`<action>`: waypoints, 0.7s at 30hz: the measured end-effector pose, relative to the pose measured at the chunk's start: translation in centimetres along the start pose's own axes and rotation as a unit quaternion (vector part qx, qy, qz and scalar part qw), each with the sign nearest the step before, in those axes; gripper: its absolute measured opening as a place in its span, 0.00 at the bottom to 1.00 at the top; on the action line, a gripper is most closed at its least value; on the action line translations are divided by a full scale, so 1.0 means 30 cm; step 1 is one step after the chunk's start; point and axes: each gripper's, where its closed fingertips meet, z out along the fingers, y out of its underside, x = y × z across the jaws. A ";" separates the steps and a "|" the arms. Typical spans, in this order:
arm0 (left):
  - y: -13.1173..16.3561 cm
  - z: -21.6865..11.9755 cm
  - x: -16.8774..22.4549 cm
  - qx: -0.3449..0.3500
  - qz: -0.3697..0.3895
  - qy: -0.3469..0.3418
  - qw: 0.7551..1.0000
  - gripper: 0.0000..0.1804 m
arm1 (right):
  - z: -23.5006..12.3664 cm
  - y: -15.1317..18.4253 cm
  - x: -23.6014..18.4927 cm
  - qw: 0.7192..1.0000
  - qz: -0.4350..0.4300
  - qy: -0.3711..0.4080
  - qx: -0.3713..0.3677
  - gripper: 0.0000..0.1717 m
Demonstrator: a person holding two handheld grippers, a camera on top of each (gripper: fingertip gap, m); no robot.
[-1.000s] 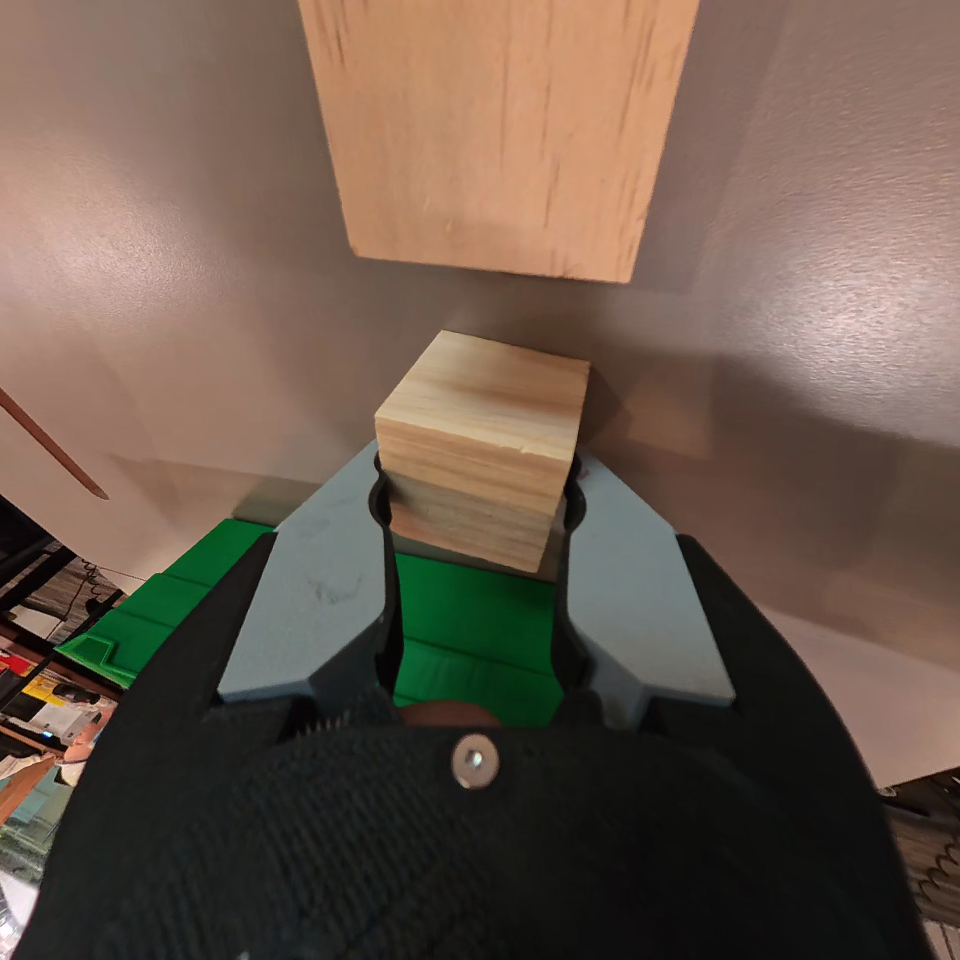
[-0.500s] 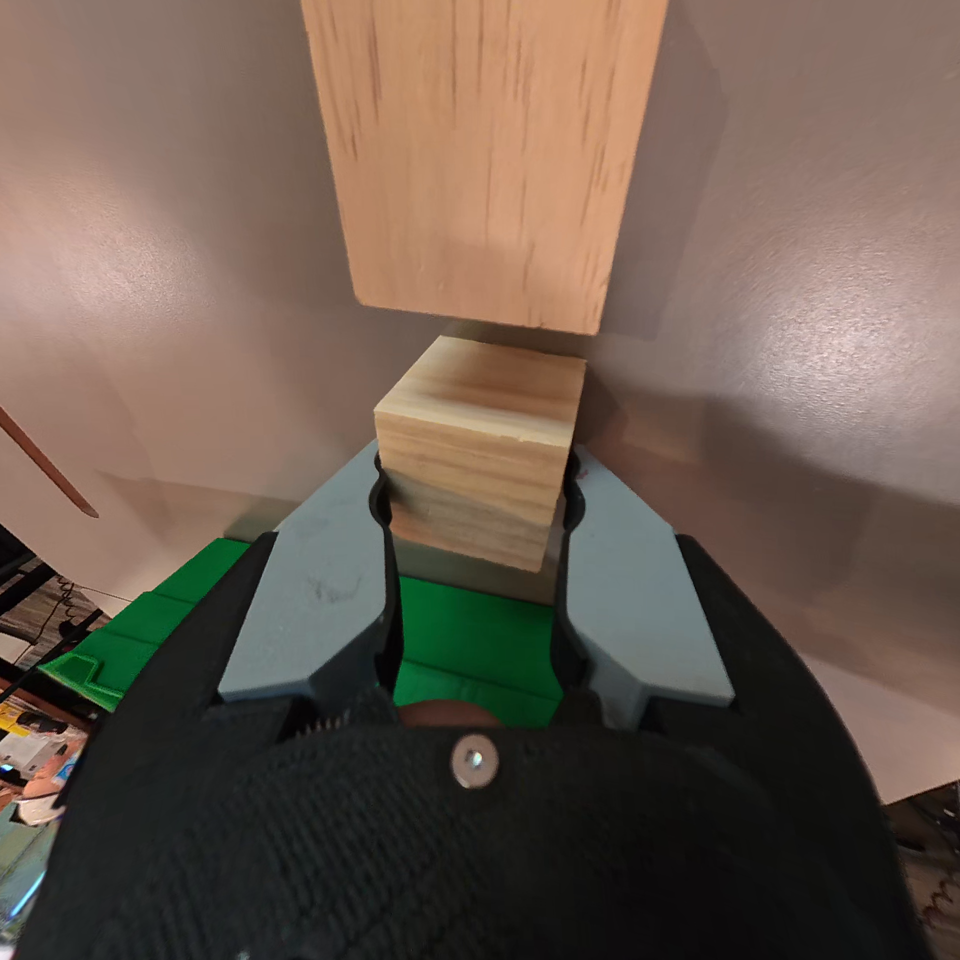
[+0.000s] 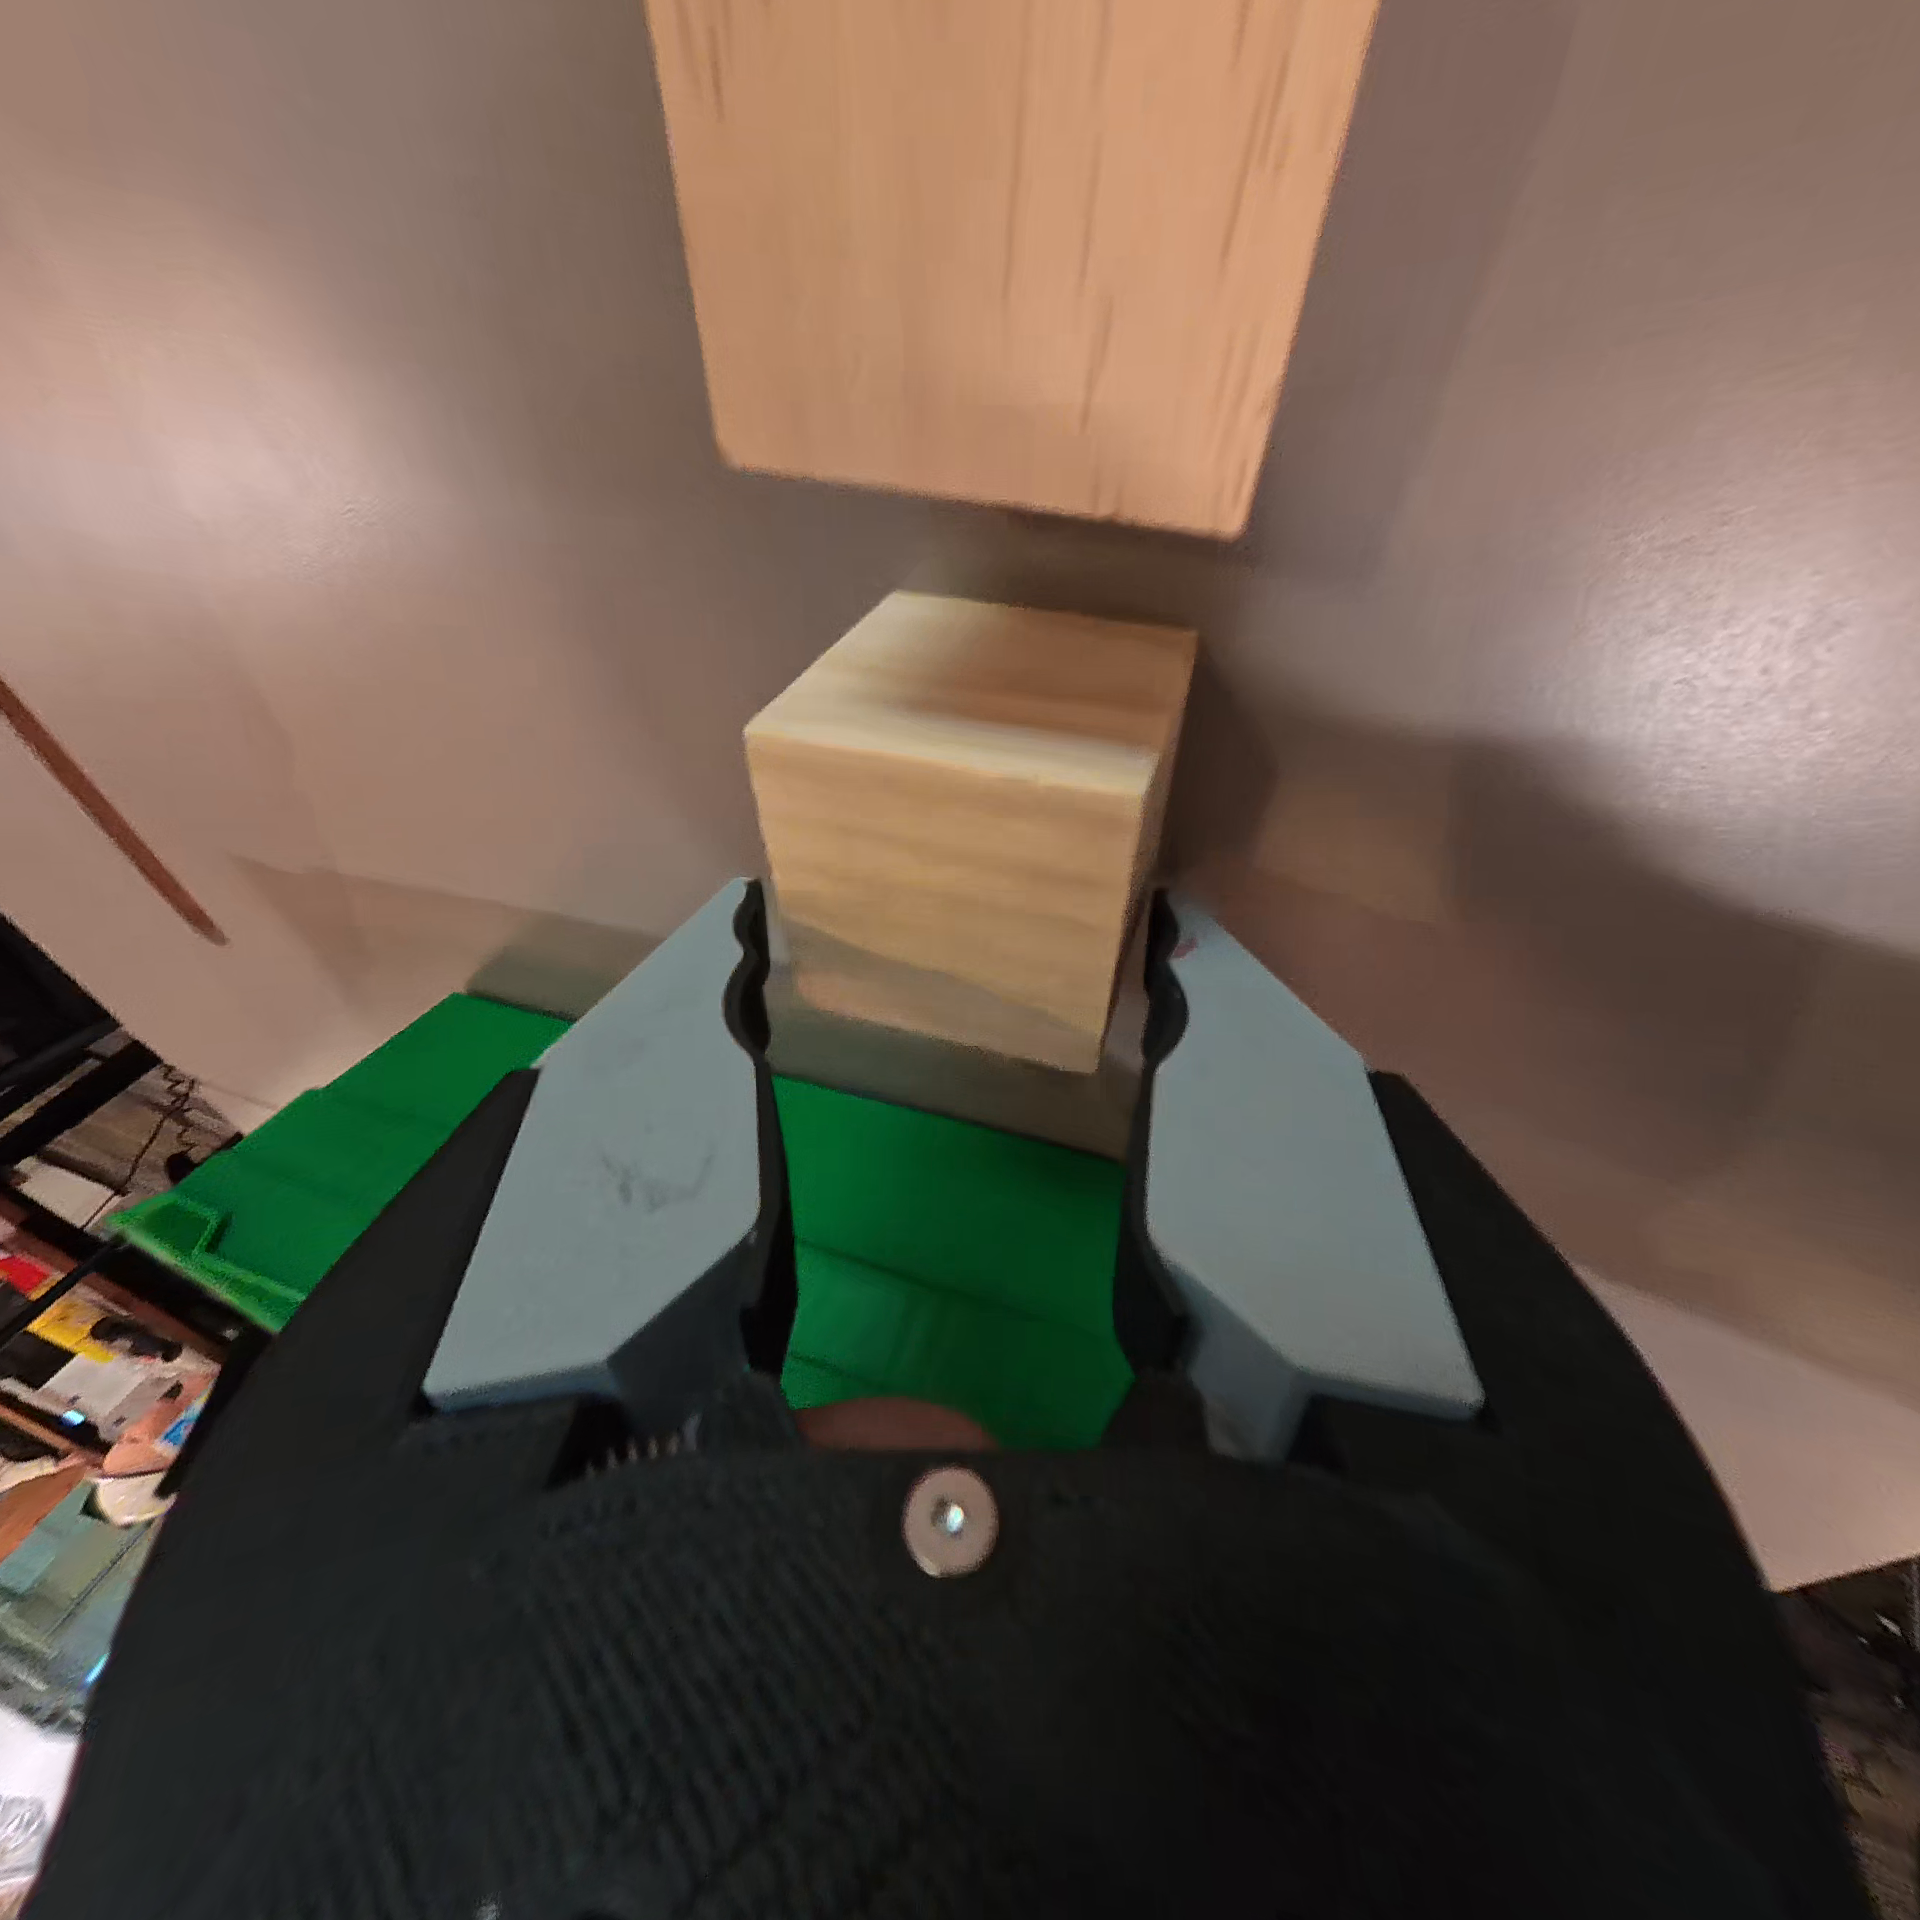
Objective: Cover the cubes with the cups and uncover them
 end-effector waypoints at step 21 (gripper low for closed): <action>-0.685 -0.185 -0.007 0.172 0.036 0.017 0.984 0.34 | -0.026 0.035 0.098 0.998 0.043 0.049 0.016 0.35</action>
